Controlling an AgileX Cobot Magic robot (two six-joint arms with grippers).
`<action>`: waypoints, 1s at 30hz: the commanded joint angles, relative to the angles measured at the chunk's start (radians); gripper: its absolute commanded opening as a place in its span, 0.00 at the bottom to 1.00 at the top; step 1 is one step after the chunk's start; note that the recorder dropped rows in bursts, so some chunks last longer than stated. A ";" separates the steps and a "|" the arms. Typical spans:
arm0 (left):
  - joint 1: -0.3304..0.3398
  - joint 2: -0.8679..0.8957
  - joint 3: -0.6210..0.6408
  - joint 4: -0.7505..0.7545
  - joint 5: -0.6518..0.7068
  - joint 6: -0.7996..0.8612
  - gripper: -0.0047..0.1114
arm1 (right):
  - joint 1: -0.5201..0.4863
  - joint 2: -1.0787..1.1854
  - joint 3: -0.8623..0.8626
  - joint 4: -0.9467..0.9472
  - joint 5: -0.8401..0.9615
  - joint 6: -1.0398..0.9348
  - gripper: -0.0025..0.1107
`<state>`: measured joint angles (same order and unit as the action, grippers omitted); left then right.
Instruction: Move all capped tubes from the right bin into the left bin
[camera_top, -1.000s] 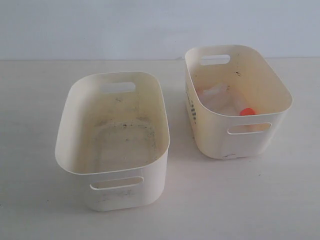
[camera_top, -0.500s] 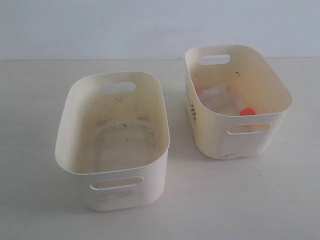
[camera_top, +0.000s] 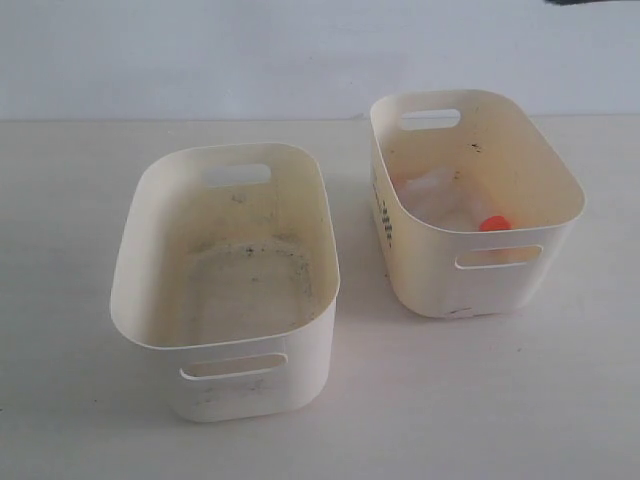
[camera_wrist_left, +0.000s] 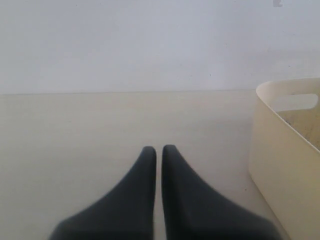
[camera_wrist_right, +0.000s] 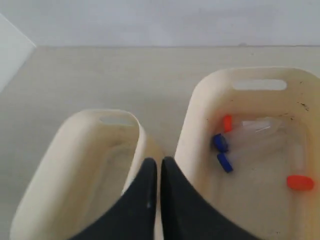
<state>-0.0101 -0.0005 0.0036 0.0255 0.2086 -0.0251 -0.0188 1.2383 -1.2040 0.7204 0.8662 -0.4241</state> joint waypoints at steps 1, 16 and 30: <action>0.000 0.000 -0.004 -0.006 -0.006 -0.010 0.08 | 0.156 0.155 -0.115 -0.336 -0.025 0.186 0.05; 0.000 0.000 -0.004 -0.006 -0.006 -0.010 0.08 | 0.193 0.662 -0.463 -0.556 0.139 0.610 0.59; 0.000 0.000 -0.004 -0.006 -0.006 -0.010 0.08 | 0.191 0.765 -0.463 -0.571 0.055 0.849 0.56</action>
<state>-0.0101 -0.0005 0.0036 0.0255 0.2086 -0.0251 0.1716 1.9939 -1.6612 0.1598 0.9421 0.3909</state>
